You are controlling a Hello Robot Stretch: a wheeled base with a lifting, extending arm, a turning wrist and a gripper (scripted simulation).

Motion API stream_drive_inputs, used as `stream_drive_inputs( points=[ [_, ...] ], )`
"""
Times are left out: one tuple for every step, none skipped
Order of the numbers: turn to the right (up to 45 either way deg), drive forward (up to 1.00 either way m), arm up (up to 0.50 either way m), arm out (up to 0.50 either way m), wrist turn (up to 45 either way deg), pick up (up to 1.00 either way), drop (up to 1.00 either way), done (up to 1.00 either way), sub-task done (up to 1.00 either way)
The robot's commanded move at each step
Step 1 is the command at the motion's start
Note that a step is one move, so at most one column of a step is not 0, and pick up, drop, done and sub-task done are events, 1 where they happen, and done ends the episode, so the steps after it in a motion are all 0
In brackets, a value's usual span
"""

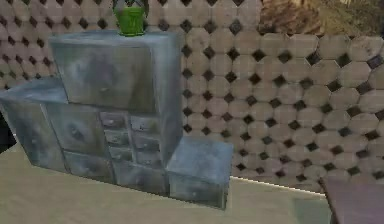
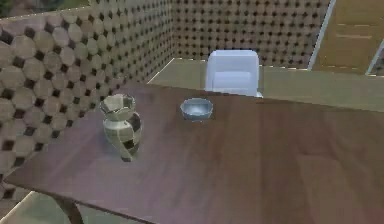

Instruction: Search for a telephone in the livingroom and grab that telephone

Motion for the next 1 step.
stream_drive_inputs(
  points=[
    [-45.0, 0.0, 0.0, 0.0, 0.0, 0.0, 0.0, 0.0, 0.0]
  ],
)
